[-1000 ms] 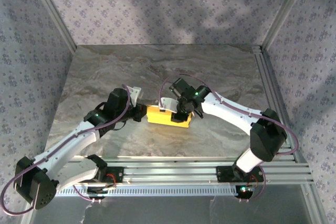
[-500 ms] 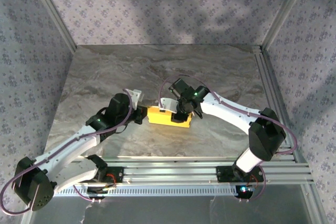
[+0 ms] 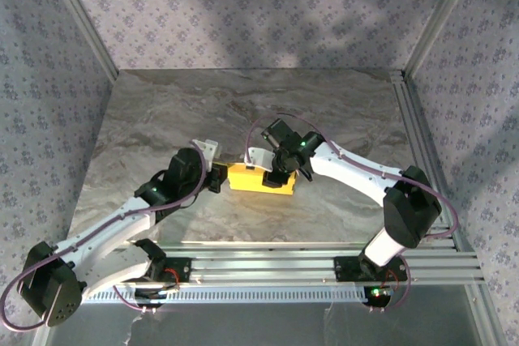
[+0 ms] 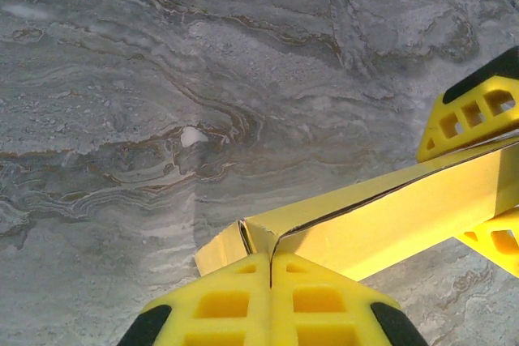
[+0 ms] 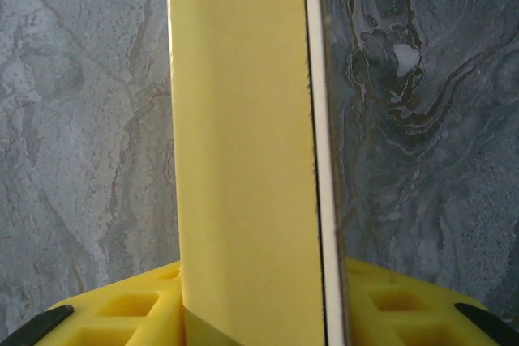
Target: Fold the paper box
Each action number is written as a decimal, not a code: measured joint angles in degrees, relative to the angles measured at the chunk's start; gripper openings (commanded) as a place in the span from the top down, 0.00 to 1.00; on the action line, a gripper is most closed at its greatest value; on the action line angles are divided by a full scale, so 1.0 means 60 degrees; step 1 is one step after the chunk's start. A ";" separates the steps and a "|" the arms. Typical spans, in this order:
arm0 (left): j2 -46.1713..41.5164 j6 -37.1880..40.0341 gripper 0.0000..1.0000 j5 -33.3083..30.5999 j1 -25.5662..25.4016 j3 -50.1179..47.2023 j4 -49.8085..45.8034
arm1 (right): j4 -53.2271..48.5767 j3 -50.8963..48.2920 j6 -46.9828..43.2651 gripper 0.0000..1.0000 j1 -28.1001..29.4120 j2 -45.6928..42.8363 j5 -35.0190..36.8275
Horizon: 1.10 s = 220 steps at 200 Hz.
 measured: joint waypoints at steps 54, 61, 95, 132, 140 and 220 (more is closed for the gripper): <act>0.0044 0.0022 1.00 -0.0412 -0.0248 -0.0080 0.0182 | 0.0091 0.0000 0.0022 0.56 -0.0062 0.0000 -0.0098; 0.0066 0.0022 1.00 -0.0459 -0.0266 -0.0091 0.0226 | 0.0098 0.0000 0.0029 0.54 -0.0062 0.0000 -0.0102; 0.0073 0.0018 1.00 -0.0729 -0.0368 -0.0211 0.0430 | 0.0168 0.0000 0.0120 0.48 -0.0062 -0.0004 -0.0098; 0.0073 0.0018 1.00 -0.1118 -0.0579 -0.0248 0.0499 | 0.0339 -0.0106 0.0401 0.44 -0.0062 -0.0295 -0.0029; 0.0073 0.0018 1.00 -0.1217 -0.0637 -0.0248 0.0495 | 0.0386 -0.0135 0.0484 0.43 -0.0069 -0.0444 -0.0022; 0.0237 -0.0015 1.00 -0.2401 -0.1290 -0.0120 0.0328 | 0.0903 -0.0495 0.1581 0.42 -0.0346 -0.2160 0.0022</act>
